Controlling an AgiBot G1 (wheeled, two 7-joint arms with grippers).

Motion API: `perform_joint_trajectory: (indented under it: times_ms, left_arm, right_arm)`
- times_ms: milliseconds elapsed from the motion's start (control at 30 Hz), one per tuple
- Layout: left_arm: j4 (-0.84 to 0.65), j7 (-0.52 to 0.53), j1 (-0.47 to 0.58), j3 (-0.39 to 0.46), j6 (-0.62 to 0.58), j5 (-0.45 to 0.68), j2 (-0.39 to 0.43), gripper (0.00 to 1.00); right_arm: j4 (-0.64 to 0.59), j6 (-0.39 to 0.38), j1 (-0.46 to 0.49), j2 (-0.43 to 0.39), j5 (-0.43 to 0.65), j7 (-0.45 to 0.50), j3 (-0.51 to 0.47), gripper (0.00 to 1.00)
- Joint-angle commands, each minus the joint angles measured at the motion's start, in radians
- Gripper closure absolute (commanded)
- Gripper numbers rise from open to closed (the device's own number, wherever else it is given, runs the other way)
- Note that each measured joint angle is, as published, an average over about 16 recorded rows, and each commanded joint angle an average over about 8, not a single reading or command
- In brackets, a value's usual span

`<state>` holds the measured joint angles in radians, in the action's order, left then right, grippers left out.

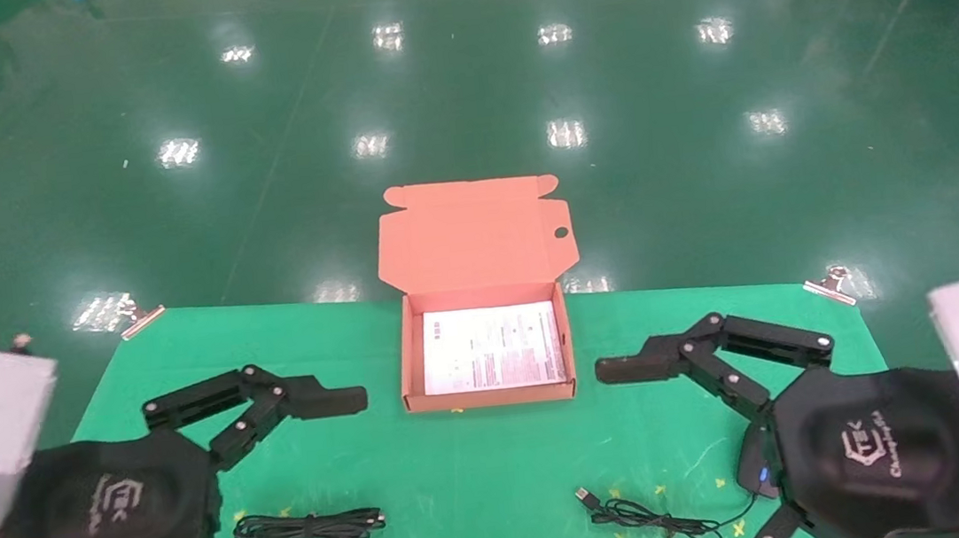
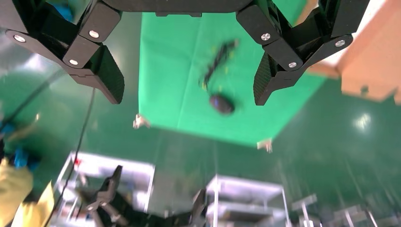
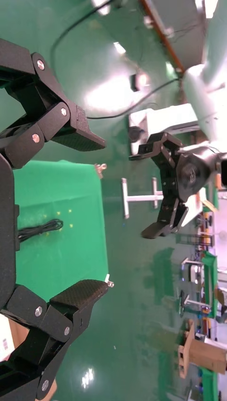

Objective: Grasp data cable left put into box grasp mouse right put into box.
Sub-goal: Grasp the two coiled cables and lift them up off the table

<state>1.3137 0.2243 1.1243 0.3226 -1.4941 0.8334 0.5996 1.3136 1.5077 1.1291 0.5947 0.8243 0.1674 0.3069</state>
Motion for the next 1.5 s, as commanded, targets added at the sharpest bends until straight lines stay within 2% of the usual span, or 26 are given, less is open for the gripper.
perform_joint_trajectory:
  times_ms: [33, 267, 500, 667, 900, 1067, 1267, 1500]
  left_arm:
    - [0.007, 0.011, 0.011, 0.011, 0.003, 0.025, -0.004, 0.00]
    - [0.022, 0.090, 0.122, 0.100, -0.013, 0.205, 0.019, 0.00]
    - [0.028, 0.117, 0.263, 0.234, -0.047, 0.458, 0.088, 0.00]
    - [0.030, 0.113, 0.321, 0.338, -0.038, 0.654, 0.144, 0.00]
    - [0.029, 0.152, 0.345, 0.459, 0.005, 0.908, 0.240, 0.00]
    - [0.024, 0.196, 0.338, 0.517, 0.041, 1.050, 0.302, 0.00]
    - [0.004, 0.236, 0.303, 0.551, 0.079, 1.131, 0.339, 0.00]
    - [-0.047, 0.246, 0.277, 0.572, 0.130, 1.192, 0.372, 0.00]
  right_arm:
    - [0.011, 0.002, 0.011, -0.008, 0.022, -0.005, 0.003, 0.00]
    - [0.038, 0.046, 0.150, 0.000, 0.240, -0.066, 0.104, 0.00]
    - [0.045, 0.058, 0.333, 0.052, 0.495, -0.171, 0.309, 0.00]
    - [0.046, 0.047, 0.405, 0.105, 0.639, -0.242, 0.449, 0.00]
    - [0.041, 0.008, 0.402, 0.155, 0.763, -0.260, 0.566, 0.00]
    - [0.040, -0.071, 0.371, 0.182, 0.898, -0.225, 0.612, 0.00]
    - [0.040, -0.193, 0.311, 0.211, 1.065, -0.141, 0.646, 0.00]
    - [0.034, -0.274, 0.257, 0.232, 1.152, -0.057, 0.659, 0.00]
